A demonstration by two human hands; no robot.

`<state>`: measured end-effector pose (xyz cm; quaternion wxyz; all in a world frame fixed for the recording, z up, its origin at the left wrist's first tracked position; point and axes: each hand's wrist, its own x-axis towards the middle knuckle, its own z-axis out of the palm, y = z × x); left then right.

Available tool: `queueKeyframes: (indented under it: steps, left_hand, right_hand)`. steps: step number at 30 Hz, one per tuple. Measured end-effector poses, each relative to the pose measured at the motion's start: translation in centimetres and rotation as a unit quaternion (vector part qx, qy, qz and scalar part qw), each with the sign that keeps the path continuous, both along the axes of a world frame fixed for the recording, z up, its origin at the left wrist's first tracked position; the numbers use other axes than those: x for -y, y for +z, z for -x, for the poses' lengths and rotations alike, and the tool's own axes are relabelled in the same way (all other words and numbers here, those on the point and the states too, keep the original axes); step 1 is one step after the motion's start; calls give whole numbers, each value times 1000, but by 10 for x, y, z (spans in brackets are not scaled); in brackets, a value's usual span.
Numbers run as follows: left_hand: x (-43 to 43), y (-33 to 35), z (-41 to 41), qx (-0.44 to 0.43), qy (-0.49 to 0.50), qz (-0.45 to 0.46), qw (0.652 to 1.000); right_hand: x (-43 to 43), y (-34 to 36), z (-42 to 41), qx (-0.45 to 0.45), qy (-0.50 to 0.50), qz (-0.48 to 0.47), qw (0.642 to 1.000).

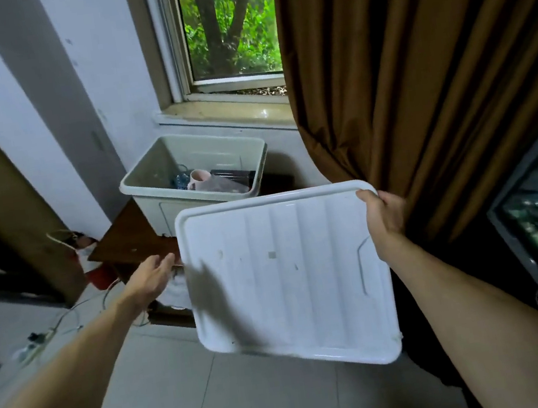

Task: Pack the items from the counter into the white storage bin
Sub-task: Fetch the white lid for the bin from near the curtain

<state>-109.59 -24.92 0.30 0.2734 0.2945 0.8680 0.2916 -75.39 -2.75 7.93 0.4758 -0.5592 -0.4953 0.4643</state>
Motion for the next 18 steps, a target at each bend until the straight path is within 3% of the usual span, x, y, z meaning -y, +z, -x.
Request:
queueKeyframes:
  steps: [13,18]
  left_hand:
    - [48,9,86,19,167,-132,977]
    - [42,11,157,-14,192,-126,973]
  right_hand:
    - [-2,18,148,-93,86,84,988]
    - [-19,25,216,-96,92,97,986]
